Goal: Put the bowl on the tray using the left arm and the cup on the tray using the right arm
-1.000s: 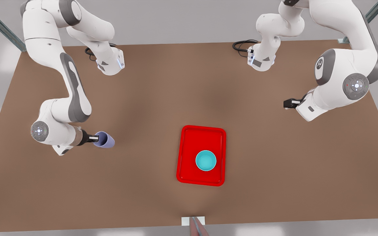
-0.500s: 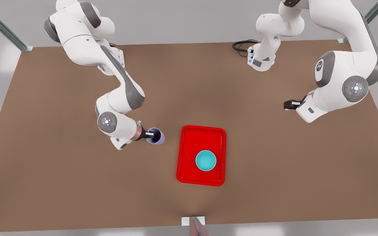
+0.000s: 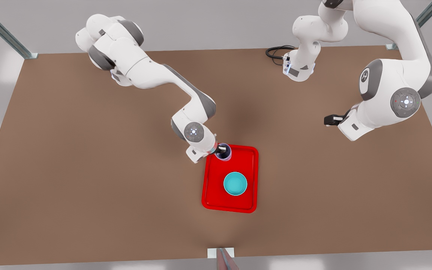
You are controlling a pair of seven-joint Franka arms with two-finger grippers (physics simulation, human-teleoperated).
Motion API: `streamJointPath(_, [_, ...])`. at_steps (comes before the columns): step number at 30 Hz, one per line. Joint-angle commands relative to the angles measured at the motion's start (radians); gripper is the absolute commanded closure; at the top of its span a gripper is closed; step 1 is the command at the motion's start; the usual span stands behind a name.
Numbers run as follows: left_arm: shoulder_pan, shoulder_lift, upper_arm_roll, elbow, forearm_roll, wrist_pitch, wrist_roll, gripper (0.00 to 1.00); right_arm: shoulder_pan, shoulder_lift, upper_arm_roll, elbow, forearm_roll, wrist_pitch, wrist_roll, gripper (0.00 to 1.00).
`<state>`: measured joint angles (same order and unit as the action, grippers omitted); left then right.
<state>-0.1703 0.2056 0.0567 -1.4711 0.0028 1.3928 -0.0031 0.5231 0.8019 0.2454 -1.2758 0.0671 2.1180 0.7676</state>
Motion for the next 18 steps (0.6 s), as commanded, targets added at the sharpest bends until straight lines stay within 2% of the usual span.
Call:
streamJointPath(1, [0.000,0.000,0.000,0.000,0.000,0.000,0.000,0.00,0.000,0.006,0.000,0.003,-0.007,-0.001,0.002,0.79])
streamJointPath(6, [0.000,0.000,0.000,0.000,0.000,-0.001,0.000,0.00,0.043,0.068,-0.001,0.033,-0.056,0.033,0.001,0.79])
streamJointPath(7, [0.000,0.000,0.000,0.002,0.000,-0.001,0.000,0.00,0.044,0.072,-0.001,0.033,-0.058,0.034,0.002,0.22])
streamJointPath(8, [0.000,0.000,0.000,0.000,0.000,-0.001,0.000,0.00,0.060,0.077,-0.001,0.029,-0.096,0.062,0.002,0.00])
streamJointPath(15, [0.000,0.000,0.000,0.000,0.000,0.000,0.000,0.00,0.058,0.053,-0.001,0.036,-0.096,0.048,0.004,0.00])
streamJointPath(17, [0.000,0.000,0.000,0.002,0.000,-0.001,0.000,0.00,-0.014,-0.076,-0.003,0.003,-0.101,0.039,0.075,0.00])
streamJointPath(18, [0.000,0.000,0.000,0.002,-0.009,-0.001,-0.012,0.00,-0.101,-0.177,-0.003,-0.060,-0.102,-0.016,0.062,0.00])
